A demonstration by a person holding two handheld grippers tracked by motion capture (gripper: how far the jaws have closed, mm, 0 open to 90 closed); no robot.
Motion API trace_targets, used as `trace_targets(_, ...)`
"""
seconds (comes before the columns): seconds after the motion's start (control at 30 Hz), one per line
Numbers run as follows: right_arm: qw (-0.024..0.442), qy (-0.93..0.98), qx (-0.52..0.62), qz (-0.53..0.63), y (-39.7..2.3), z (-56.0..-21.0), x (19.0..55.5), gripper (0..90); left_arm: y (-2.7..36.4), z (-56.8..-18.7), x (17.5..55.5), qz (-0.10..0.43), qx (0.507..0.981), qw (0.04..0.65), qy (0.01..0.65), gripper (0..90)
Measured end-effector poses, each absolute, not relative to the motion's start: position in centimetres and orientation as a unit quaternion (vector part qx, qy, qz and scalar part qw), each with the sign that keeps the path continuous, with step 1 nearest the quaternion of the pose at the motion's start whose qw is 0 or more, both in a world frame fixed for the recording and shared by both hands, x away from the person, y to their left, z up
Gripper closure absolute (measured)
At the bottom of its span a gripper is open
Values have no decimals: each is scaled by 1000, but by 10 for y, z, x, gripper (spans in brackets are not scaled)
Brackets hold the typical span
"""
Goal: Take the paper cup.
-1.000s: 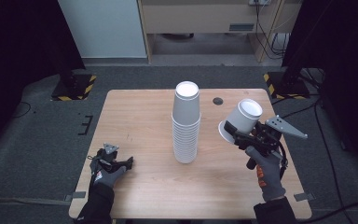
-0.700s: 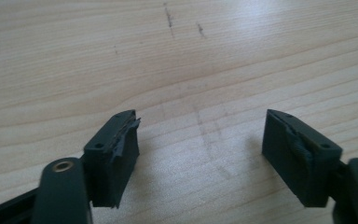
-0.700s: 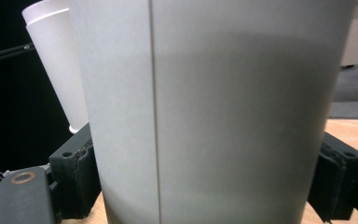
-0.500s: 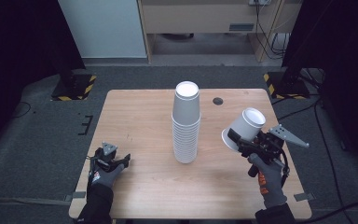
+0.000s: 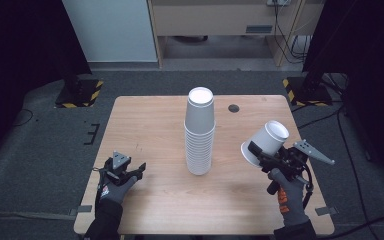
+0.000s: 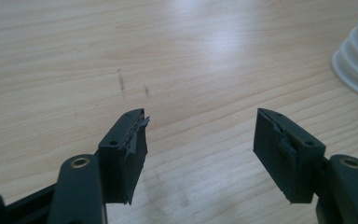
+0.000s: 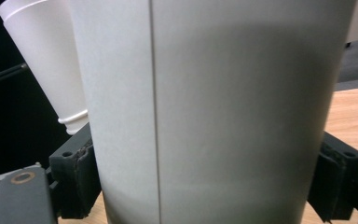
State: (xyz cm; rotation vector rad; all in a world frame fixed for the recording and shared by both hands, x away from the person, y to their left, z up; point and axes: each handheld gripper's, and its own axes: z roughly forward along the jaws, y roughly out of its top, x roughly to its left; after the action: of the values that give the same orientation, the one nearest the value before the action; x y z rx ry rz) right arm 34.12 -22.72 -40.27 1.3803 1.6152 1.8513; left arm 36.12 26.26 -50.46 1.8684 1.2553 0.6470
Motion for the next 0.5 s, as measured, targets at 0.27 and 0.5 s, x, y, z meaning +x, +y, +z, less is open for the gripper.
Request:
trace_targets(0.27,149,546,498,657,-237,-407,338,148,247,-492,352,257,735,429,457,330)
trace_targets(0.5,145,543,502,657,-235,-409,336,148,233,-488,347,247,741,444,439,329)
